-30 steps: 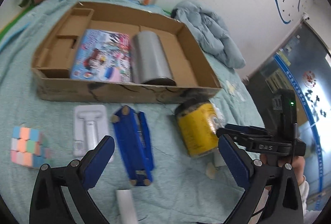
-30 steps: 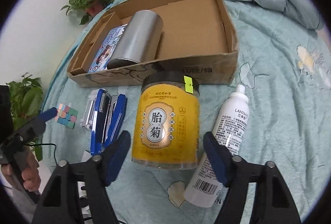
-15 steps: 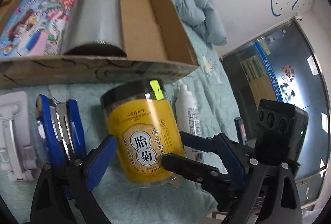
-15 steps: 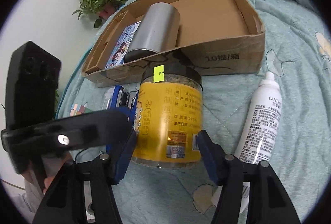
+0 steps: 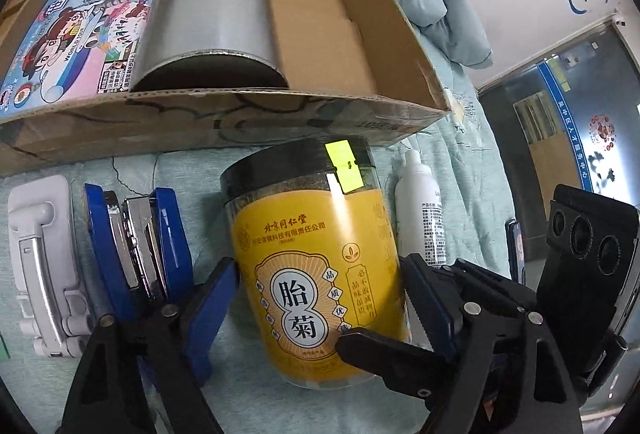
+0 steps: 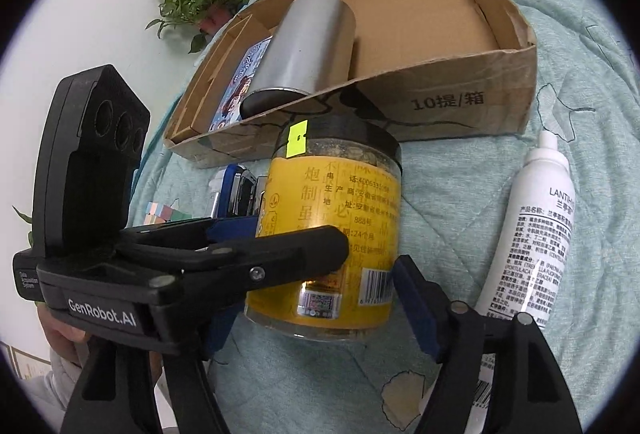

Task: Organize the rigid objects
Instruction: 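Lift the yellow jar with both tools and carry it over the box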

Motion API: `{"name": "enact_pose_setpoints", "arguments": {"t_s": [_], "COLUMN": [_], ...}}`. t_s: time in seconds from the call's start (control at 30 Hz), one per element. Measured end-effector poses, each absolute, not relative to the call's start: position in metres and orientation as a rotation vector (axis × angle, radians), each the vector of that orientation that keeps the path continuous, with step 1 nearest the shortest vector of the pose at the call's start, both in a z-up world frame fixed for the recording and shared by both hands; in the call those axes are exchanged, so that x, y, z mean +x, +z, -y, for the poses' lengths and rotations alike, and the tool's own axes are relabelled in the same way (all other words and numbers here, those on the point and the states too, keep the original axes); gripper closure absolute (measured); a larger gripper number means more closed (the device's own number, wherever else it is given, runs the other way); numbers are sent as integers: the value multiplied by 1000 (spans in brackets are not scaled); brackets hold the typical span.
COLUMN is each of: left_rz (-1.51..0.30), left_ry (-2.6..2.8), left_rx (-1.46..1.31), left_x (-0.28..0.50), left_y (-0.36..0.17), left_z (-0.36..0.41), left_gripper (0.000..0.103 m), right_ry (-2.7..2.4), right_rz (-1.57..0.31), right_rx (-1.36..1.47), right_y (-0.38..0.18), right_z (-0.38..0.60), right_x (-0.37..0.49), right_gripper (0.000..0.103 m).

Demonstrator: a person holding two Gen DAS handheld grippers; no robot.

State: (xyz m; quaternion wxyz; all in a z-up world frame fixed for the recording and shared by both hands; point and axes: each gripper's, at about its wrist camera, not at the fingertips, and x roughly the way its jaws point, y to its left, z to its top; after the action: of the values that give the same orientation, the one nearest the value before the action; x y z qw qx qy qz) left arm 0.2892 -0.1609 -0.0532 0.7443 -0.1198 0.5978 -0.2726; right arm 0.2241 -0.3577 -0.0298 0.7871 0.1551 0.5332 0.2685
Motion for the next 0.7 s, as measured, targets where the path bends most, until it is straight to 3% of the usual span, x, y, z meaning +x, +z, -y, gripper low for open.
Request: {"name": "enact_pose_setpoints", "arguments": {"t_s": [0.3, 0.57, 0.63, 0.7], "left_rz": [-1249, -1070, -1023, -974], "left_ry": [-600, -616, -628, -664], "left_rx": [-257, -232, -220, -191], "left_x": [269, 255, 255, 257], "left_y": [-41, 27, 48, 70], "left_z": [147, 134, 134, 136], "left_gripper": [28, 35, 42, 75], "right_ry": [560, 562, 545, 496], "right_rz": [-1146, -1021, -976, -937], "right_rx": [301, 289, 258, 209], "right_y": [-24, 17, 33, 48], "right_z": [347, 344, 342, 340], "right_x": [218, 208, 209, 212], "right_gripper": [30, 31, 31, 31]}}
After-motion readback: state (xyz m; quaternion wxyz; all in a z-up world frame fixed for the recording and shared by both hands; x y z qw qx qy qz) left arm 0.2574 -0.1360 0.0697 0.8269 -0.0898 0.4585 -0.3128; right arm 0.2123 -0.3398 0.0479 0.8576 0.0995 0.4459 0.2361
